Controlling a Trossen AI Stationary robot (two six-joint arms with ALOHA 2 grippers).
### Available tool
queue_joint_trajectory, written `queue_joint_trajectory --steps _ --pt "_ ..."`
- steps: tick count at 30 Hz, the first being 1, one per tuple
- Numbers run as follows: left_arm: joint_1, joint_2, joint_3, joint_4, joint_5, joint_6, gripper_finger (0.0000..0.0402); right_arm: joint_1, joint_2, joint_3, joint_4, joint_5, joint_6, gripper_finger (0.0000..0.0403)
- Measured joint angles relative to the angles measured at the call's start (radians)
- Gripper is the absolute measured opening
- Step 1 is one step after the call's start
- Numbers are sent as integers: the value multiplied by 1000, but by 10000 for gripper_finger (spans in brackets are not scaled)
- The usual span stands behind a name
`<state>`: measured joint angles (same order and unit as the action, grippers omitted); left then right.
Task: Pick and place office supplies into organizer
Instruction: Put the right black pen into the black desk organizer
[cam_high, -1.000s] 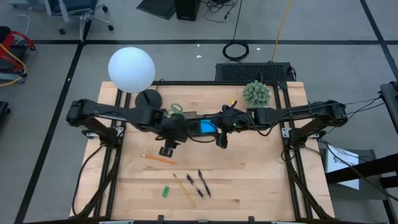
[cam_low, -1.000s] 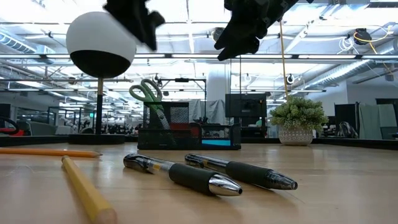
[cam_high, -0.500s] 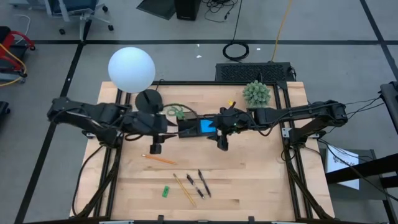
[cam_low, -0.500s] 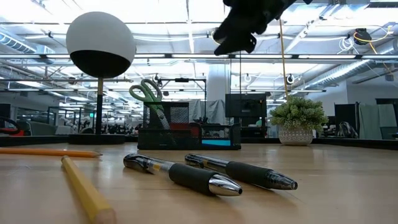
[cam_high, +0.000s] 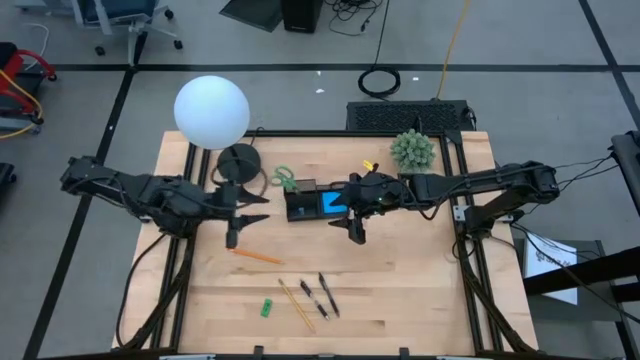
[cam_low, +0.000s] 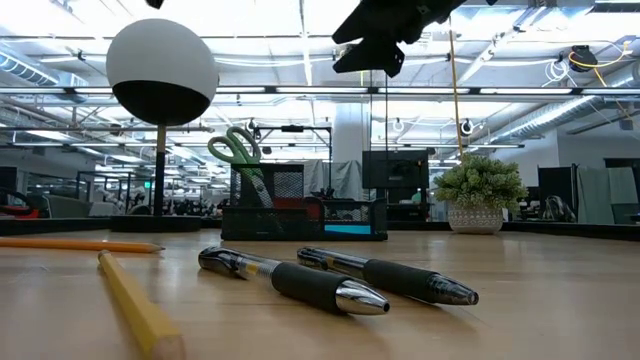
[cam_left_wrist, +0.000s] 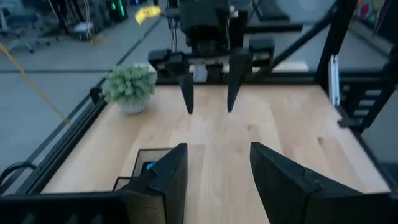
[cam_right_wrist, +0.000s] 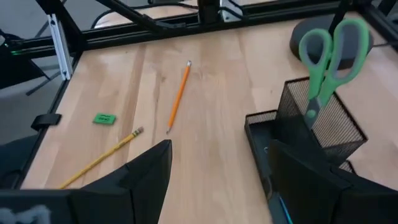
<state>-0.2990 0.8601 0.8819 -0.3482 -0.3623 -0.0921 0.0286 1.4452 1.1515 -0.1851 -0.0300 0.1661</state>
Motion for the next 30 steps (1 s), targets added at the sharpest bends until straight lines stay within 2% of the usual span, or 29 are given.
queue_joint_trajectory --steps 7,15,24,30 --pt "-34 -141 -124 123 -69 -15 172 1 0 0 2 -45 28 254" --pt "-52 -176 -222 196 -95 22 172 48 9 0 56 -53 1 254" --pt "-30 -203 -232 300 -140 86 172 67 62 31 103 -54 -51 254" --pt "-29 -228 -232 244 -85 32 172 72 87 31 59 -107 -33 254"
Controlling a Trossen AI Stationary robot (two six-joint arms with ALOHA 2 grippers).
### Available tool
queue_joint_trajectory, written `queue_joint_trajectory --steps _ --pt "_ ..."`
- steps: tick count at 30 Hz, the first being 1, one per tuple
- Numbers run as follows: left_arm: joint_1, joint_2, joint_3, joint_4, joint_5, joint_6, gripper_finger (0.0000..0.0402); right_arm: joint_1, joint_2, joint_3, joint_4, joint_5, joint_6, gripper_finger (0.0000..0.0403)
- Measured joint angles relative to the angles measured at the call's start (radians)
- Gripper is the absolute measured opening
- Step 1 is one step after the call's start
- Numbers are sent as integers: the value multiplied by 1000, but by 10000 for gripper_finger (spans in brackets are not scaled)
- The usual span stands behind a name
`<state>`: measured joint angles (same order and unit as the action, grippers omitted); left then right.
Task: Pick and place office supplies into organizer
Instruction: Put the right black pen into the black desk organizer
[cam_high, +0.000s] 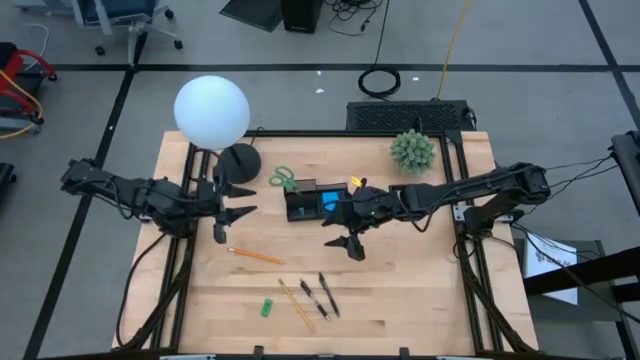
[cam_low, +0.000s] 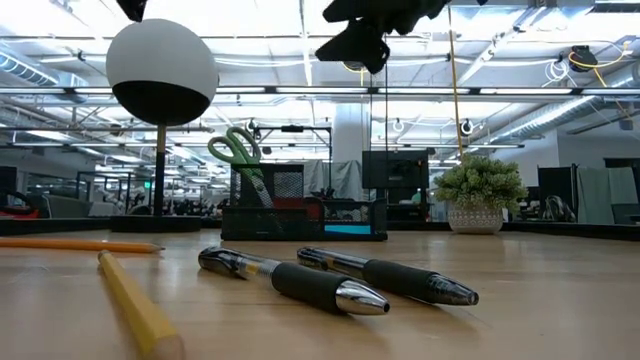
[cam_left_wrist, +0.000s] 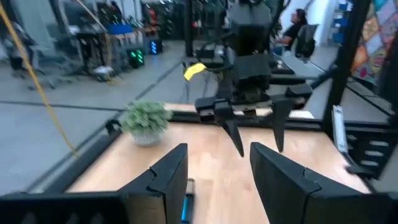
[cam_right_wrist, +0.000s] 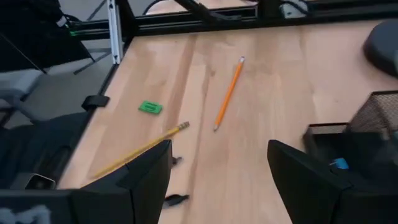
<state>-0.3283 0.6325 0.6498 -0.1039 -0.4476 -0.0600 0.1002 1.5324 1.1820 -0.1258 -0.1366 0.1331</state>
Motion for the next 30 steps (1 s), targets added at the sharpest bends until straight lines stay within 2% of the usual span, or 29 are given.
queue_joint_trajectory --steps 5,12,16,20,23,30 --pt "1 -5 0 -88 13 -40 172 35 19 1 -70 -21 5 254" --pt "1 -4 0 -70 0 -21 172 65 27 1 -85 1 56 254" --pt "1 -5 0 -69 0 -23 172 66 55 20 -117 -49 126 254" --pt "1 -4 0 -67 -3 -17 172 84 124 127 -264 -44 194 254" --pt "2 -5 0 -67 -5 -17 172 102 189 217 -334 13 284 254" --pt "2 -5 0 -75 -5 -13 172 150 336 394 -438 32 437 254"
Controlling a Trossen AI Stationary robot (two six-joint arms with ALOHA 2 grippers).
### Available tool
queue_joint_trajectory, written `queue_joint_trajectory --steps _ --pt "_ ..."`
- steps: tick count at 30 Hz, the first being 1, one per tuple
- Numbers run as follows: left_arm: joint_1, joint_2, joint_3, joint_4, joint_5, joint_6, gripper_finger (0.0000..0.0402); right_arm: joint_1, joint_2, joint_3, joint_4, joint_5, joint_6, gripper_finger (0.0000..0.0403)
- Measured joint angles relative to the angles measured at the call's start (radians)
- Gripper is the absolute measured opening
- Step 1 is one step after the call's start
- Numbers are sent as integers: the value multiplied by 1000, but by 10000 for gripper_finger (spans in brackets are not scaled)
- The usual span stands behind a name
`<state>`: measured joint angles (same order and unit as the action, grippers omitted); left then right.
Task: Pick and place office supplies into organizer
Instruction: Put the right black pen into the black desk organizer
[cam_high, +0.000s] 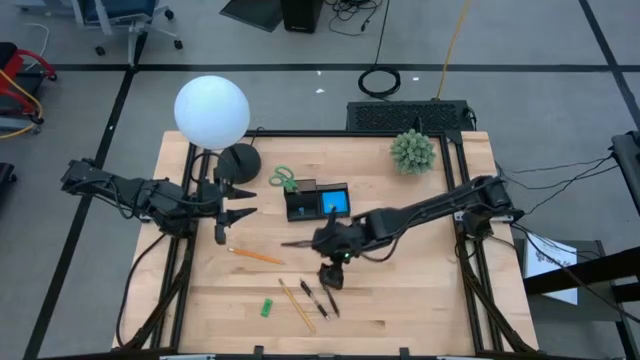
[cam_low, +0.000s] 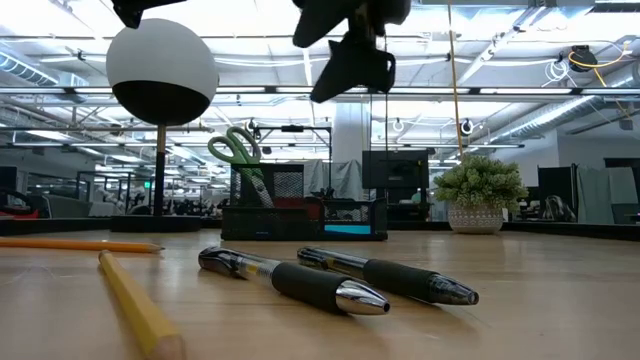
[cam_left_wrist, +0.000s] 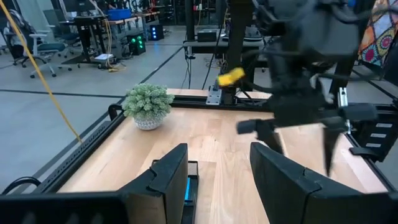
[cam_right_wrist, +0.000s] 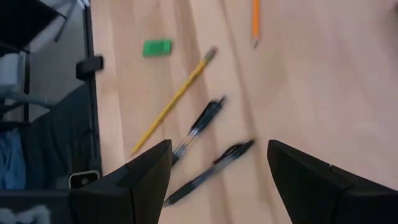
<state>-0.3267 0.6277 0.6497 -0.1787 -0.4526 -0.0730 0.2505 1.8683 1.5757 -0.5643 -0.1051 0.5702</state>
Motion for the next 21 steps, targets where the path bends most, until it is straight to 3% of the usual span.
queue_joint_trajectory --steps 7,15,21 --pt "0 0 0 1 -1 59 172 63 118 142 -186 0 160 254" --pt "0 -18 1 11 -2 106 172 91 143 175 -297 56 332 254" --pt "0 -29 1 13 -4 151 172 71 141 172 -265 107 295 254"
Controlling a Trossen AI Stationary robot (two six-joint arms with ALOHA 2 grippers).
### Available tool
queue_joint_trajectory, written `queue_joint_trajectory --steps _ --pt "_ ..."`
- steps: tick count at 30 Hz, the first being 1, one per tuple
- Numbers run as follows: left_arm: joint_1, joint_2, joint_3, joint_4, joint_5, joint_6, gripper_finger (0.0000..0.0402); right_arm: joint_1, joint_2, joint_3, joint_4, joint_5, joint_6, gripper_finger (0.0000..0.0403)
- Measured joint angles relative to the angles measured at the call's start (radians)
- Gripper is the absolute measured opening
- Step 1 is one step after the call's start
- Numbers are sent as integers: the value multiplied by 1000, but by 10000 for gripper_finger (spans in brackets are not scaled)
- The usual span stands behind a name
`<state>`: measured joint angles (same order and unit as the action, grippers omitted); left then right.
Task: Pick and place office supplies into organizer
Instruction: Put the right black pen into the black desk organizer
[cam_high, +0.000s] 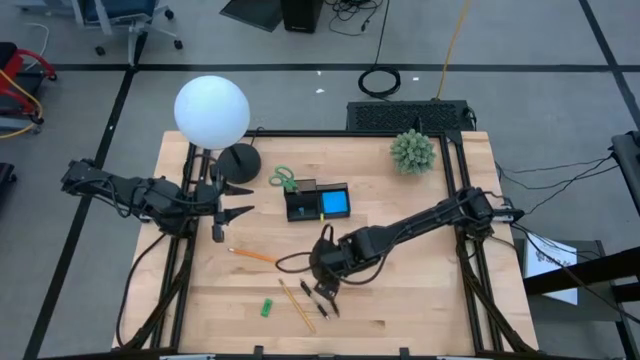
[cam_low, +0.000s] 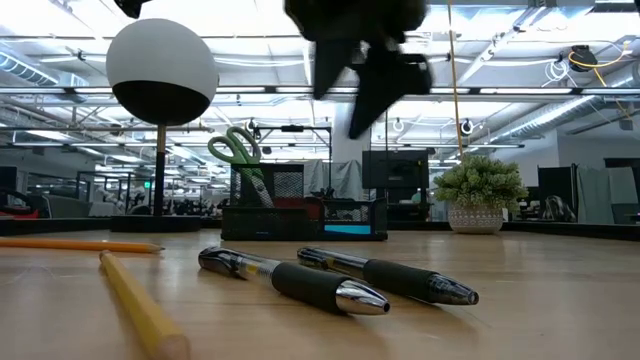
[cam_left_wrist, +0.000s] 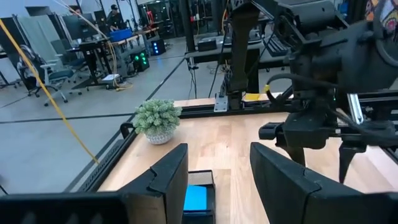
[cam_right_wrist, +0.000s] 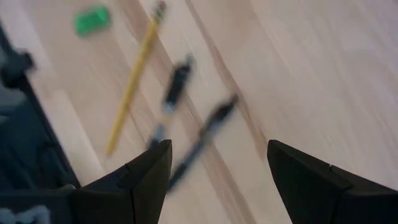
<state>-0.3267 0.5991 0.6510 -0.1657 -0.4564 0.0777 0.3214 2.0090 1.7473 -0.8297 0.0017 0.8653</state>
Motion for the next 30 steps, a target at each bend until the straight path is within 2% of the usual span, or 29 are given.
queue_joint_trajectory --steps 8,15,19,25,30 --pt "1 -6 0 -16 0 53 172 1 -4 -1 313 -6 -15 254" --pt "1 -14 0 -21 3 80 172 8 -4 -1 514 18 0 254" --pt "1 -30 0 -38 4 85 172 8 -5 -2 472 5 81 254" --pt "1 -69 0 -54 5 96 172 16 7 -2 241 52 244 254" --pt "1 -105 0 -89 11 93 172 35 9 -3 254 96 282 254"
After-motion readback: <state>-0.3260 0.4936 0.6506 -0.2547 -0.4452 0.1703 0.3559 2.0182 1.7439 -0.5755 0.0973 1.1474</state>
